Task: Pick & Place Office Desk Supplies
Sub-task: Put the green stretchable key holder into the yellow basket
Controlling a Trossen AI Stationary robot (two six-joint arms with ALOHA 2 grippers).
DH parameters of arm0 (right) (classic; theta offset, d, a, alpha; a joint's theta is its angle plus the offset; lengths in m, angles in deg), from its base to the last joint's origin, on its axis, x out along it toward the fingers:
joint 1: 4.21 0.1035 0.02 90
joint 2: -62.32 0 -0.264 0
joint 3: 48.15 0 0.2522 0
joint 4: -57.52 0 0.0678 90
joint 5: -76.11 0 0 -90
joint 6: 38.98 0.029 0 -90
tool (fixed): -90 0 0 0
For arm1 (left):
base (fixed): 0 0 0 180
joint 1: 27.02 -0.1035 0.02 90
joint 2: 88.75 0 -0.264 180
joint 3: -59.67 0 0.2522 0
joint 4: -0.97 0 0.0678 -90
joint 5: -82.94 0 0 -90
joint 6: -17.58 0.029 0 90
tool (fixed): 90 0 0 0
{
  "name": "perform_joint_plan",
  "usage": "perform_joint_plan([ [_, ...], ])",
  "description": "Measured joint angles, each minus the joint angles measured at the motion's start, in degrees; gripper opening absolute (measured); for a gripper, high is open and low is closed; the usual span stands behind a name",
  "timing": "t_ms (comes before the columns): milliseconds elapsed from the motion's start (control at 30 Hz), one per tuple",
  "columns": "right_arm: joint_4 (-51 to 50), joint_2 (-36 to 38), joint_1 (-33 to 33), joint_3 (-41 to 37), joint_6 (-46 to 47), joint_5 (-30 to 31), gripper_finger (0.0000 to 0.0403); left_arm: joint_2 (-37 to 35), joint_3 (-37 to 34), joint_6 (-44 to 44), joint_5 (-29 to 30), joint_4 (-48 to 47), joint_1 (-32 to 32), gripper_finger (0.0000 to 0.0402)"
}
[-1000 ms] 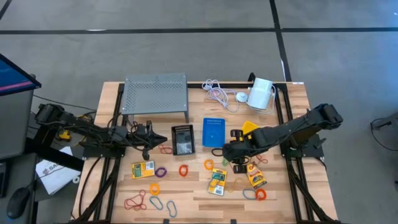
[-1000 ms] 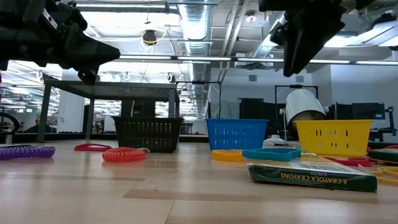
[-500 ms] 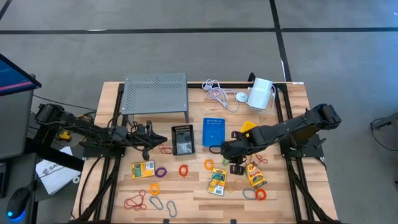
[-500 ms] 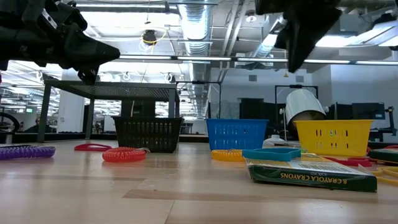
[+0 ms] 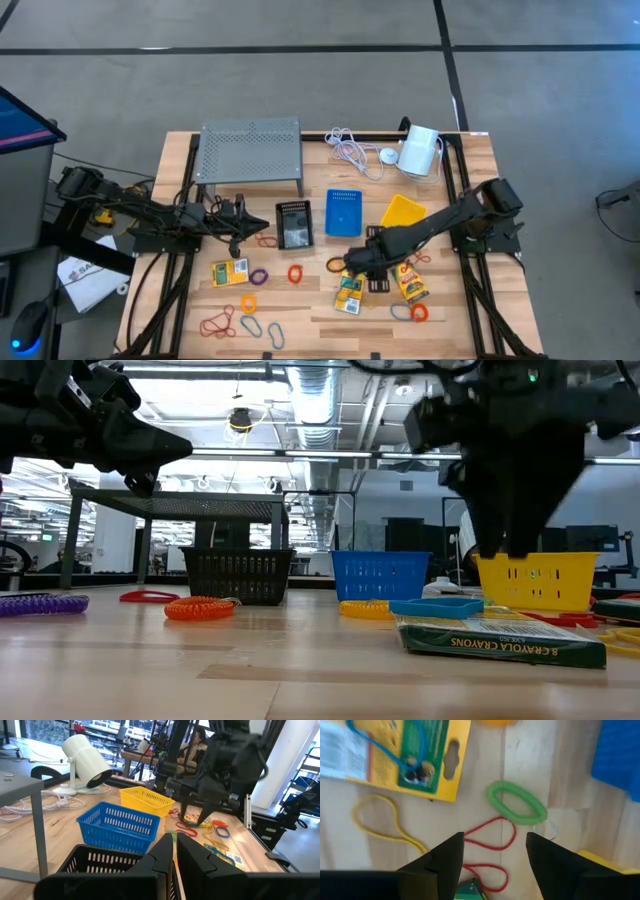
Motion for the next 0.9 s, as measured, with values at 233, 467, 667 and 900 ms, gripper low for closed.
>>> perform_joint_plan([
  [233, 1.8, -3.1, 0.4, 0.0, -2.2, 0.9, 0.0168, 0.0, 0.0, 0.0, 0.0, -0.3, 0.0, 0.0021],
  [467, 4.6, -3.5, 0.4, 0.0, -3.2, 1.8, 0.0134, 0.0, 0.0, 0.0, 0.0, -0.6, 0.0, 0.0021],
  [667, 6.2, -3.5, 0.4, 0.0, -3.9, 1.7, 0.0123, 0.0, 0.0, 0.0, 0.0, -0.6, 0.0, 0.0021],
  [900, 7.9, -3.5, -0.3, 0.0, -4.0, 1.7, 0.0150, 0.0, 0.0, 0.0, 0.0, -0.7, 0.0, 0.0021],
])
